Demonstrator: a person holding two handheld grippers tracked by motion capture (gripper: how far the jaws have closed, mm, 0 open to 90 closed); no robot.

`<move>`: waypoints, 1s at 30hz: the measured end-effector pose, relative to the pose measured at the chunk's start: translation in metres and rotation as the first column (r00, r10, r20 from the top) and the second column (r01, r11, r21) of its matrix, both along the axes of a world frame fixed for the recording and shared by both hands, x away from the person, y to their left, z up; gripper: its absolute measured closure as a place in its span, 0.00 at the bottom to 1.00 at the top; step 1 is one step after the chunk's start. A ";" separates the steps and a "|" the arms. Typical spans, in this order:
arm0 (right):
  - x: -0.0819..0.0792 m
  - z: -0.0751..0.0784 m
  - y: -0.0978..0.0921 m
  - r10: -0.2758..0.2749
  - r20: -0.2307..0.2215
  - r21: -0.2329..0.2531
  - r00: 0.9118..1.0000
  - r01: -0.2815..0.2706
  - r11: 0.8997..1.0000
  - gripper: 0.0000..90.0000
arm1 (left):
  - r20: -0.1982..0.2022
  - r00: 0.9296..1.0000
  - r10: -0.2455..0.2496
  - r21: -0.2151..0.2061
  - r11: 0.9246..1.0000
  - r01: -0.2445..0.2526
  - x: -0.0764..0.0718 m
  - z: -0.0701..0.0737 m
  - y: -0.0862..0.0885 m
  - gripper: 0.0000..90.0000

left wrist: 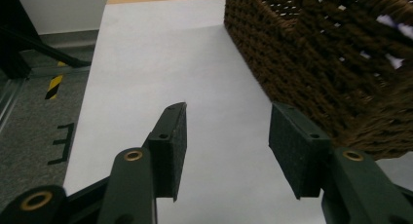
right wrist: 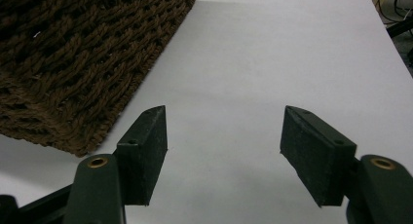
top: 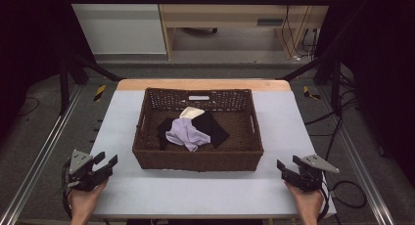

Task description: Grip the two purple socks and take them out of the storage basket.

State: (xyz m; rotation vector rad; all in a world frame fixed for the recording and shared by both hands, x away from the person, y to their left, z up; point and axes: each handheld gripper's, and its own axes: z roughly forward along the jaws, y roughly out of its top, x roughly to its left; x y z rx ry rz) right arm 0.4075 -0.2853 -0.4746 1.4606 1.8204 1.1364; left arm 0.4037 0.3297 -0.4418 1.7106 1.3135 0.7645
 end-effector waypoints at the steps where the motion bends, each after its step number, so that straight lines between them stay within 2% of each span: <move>1: 0.000 0.000 0.000 0.004 0.002 -0.001 1.000 -0.004 1.000 0.38 | 0.001 1.000 -0.002 -0.002 1.000 0.002 0.000 0.001 -0.002 0.53; 5: -0.001 0.000 0.001 0.008 0.003 -0.004 1.000 -0.008 1.000 0.38 | 0.013 1.000 -0.013 -0.011 1.000 0.013 -0.001 0.006 -0.005 0.52; 12: -0.002 0.000 0.002 0.019 0.010 -0.006 1.000 -0.019 1.000 0.39 | 0.057 0.998 -0.022 -0.057 0.998 0.026 -0.006 0.020 -0.009 0.52; 17: -0.002 0.000 -0.001 0.020 0.026 -0.003 0.999 -0.020 1.000 0.40 | 0.073 0.997 -0.025 -0.071 0.997 0.030 -0.007 0.028 -0.009 0.50; 18: -0.002 0.000 -0.001 0.020 0.024 0.009 0.999 -0.020 1.000 0.40 | 0.074 0.997 -0.026 -0.074 0.997 0.032 -0.007 0.029 -0.009 0.49; 21: -0.001 -0.001 -0.001 0.026 0.017 -0.003 1.000 -0.026 1.000 0.40 | 0.079 0.997 -0.027 -0.095 0.995 0.034 -0.007 0.032 -0.007 0.48; 30: 0.002 -0.003 0.001 0.019 0.036 -0.017 0.999 -0.018 1.000 0.37 | 0.078 0.996 -0.048 -0.082 0.995 0.055 0.002 0.042 -0.013 0.45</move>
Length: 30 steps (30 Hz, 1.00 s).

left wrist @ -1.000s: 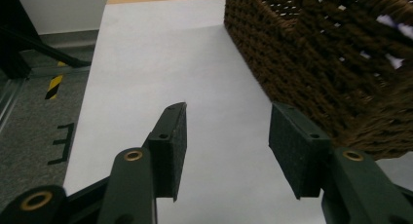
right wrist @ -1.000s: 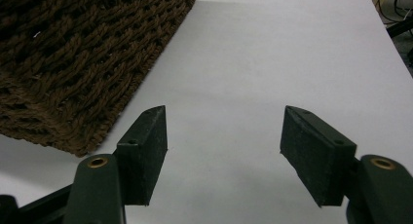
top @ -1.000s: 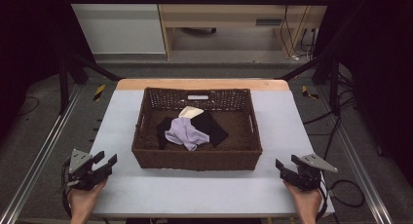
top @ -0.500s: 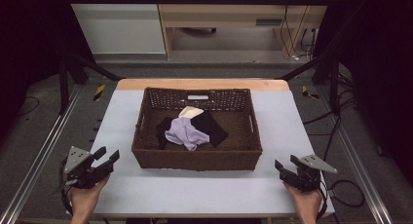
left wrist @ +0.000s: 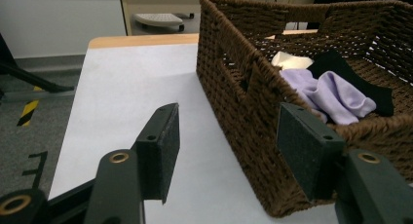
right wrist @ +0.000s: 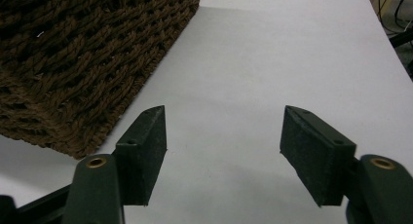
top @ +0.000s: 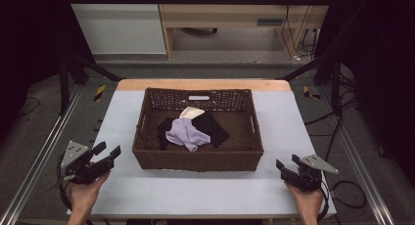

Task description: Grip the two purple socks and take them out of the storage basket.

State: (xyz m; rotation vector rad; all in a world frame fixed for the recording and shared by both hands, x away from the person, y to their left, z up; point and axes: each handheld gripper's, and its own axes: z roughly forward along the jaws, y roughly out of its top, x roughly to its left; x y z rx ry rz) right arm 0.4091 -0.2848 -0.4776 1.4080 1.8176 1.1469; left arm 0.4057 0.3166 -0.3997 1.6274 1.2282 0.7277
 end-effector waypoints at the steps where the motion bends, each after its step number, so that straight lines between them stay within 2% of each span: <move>1: 0.000 0.000 0.000 0.002 0.008 -0.004 1.000 -0.002 1.000 0.36 | 0.003 1.000 -0.008 0.000 1.000 0.008 0.003 0.003 -0.003 0.45; 7: 0.002 -0.001 0.000 -0.011 0.024 -0.014 1.000 0.011 1.000 0.33 | 0.022 0.999 -0.029 -0.020 0.999 0.030 0.012 0.015 -0.012 0.44; 12: 0.003 -0.002 0.002 -0.018 0.026 -0.028 1.000 0.019 0.999 0.32 | 0.034 0.998 -0.050 -0.016 0.999 0.050 0.019 0.026 -0.022 0.43; 17: 0.004 -0.002 0.003 -0.021 0.028 -0.025 0.999 0.022 0.999 0.31 | 0.032 0.997 -0.064 0.000 0.998 0.064 0.027 0.034 -0.032 0.41; 21: 0.006 -0.001 0.004 -0.024 0.034 -0.023 0.999 0.025 0.999 0.31 | 0.036 0.996 -0.079 0.016 0.997 0.079 0.035 0.044 -0.044 0.41; 25: 0.007 -0.002 0.005 -0.027 0.036 -0.028 0.999 0.028 0.999 0.30 | 0.038 0.995 -0.097 0.015 0.995 0.096 0.042 0.051 -0.055 0.40; 27: 0.007 -0.003 0.005 -0.030 0.039 -0.029 0.999 0.031 0.999 0.30 | 0.042 0.994 -0.103 0.029 0.994 0.102 0.046 0.054 -0.061 0.40; 30: 0.007 -0.004 0.005 -0.025 0.028 -0.024 0.999 0.025 0.999 0.30 | 0.042 0.992 -0.121 0.034 0.992 0.120 0.055 0.058 -0.073 0.41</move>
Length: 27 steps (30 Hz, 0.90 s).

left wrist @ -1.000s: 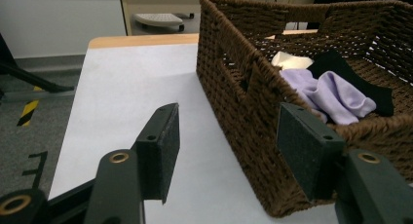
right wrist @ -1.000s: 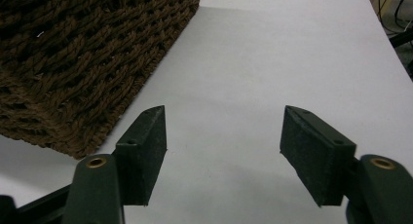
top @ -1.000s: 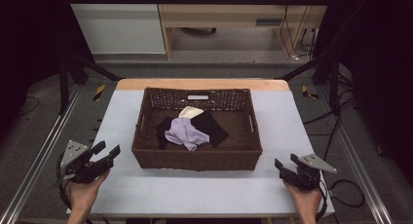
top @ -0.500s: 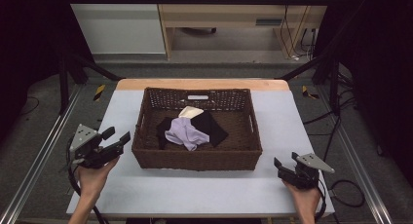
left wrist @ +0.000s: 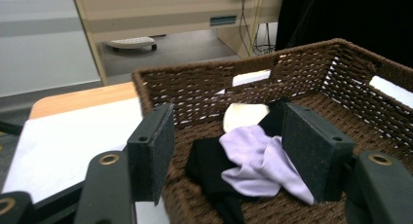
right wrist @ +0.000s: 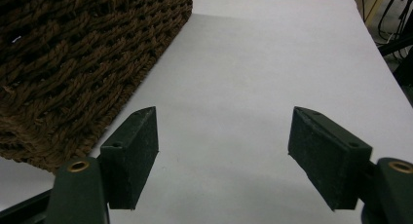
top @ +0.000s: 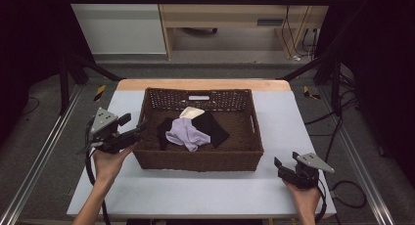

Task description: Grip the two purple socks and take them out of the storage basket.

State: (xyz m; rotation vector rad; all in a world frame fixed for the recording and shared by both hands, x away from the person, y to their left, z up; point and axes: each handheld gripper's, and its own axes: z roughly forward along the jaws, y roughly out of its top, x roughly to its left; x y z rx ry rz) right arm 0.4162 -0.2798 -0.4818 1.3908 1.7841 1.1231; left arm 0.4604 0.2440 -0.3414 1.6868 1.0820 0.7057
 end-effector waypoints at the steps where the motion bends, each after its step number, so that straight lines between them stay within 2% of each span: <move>1: 0.000 0.000 0.000 0.000 0.000 0.000 1.000 0.000 1.000 0.30 | 0.000 1.000 0.000 0.000 1.000 0.000 0.000 0.000 0.000 0.41; 6: 0.000 -0.001 0.001 0.003 -0.001 -0.013 1.000 -0.003 1.000 0.31 | -0.008 1.000 -0.018 0.017 1.000 0.018 0.013 0.003 -0.012 0.43; 11: 0.000 -0.001 0.000 -0.002 -0.001 -0.005 1.000 0.002 1.000 0.31 | -0.008 1.000 -0.025 0.033 0.999 0.025 0.025 0.006 -0.022 0.44; 13: 0.000 -0.002 0.000 -0.002 -0.002 -0.006 1.000 0.002 1.000 0.31 | -0.004 1.000 -0.024 0.055 0.998 0.024 0.030 0.005 -0.027 0.44; 14: 0.000 -0.002 0.000 -0.001 -0.002 -0.009 1.000 0.001 1.000 0.31 | -0.002 1.000 -0.024 0.072 0.997 0.024 0.033 0.005 -0.030 0.44; 17: 0.000 -0.002 0.002 -0.001 -0.001 -0.021 1.000 0.001 1.000 0.31 | -0.007 0.999 -0.032 0.084 0.996 0.032 0.040 0.003 -0.037 0.45; 21: 0.000 -0.002 0.003 -0.005 -0.003 -0.037 1.000 0.005 0.999 0.30 | -0.019 0.999 -0.044 0.081 0.996 0.045 0.050 0.000 -0.047 0.45; 27: 0.000 -0.002 0.004 -0.014 -0.003 -0.035 1.000 0.014 0.999 0.28 | -0.049 0.997 -0.053 0.109 0.992 0.058 0.067 -0.012 -0.064 0.45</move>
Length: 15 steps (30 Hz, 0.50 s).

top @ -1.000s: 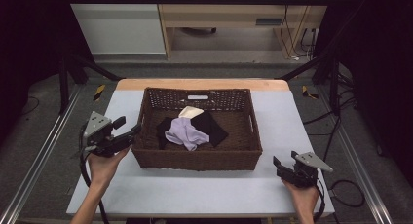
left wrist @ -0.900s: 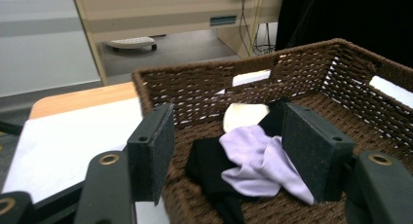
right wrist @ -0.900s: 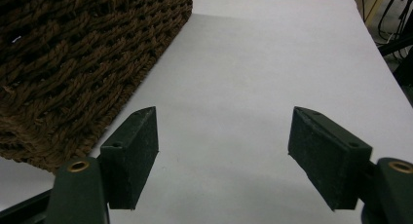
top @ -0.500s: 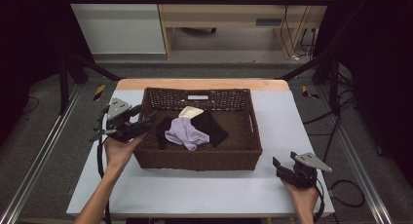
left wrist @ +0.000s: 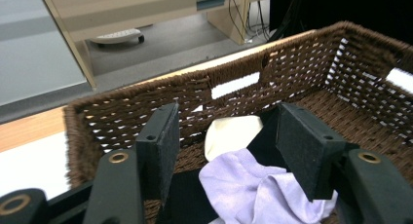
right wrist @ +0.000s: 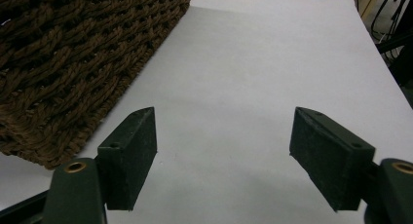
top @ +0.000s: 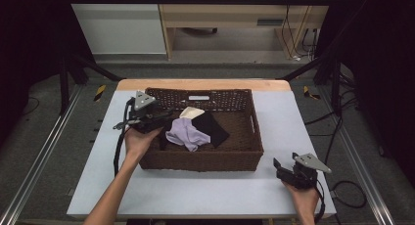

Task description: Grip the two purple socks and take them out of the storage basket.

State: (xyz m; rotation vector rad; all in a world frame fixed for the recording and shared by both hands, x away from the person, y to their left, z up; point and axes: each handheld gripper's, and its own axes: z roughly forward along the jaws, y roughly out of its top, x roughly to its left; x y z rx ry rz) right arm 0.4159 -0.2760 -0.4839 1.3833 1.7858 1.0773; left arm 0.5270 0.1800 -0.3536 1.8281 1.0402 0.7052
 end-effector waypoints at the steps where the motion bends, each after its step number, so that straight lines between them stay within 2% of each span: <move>1: 0.000 0.000 0.000 -0.002 0.001 0.000 1.000 0.002 1.000 0.28 | -0.009 1.000 -0.003 0.006 1.000 0.003 0.002 -0.002 -0.002 0.45; 7: 0.000 0.001 -0.001 -0.010 0.008 0.001 1.000 0.010 1.000 0.28 | -0.028 1.000 -0.013 0.021 1.000 0.013 0.014 -0.013 -0.013 0.45; 12: 0.002 0.002 -0.002 -0.025 0.036 0.014 0.999 0.024 1.000 0.26 | -0.063 0.998 -0.026 0.043 0.999 0.029 0.021 -0.020 -0.020 0.44; 13: 0.003 0.001 -0.004 -0.033 0.037 0.019 0.999 0.033 0.999 0.25 | -0.087 0.996 -0.035 0.051 0.998 0.039 0.023 -0.024 -0.021 0.43; 15: 0.003 0.001 -0.004 -0.036 0.032 0.030 0.999 0.035 0.999 0.25 | -0.101 0.994 -0.036 0.065 0.997 0.043 0.023 -0.026 -0.022 0.43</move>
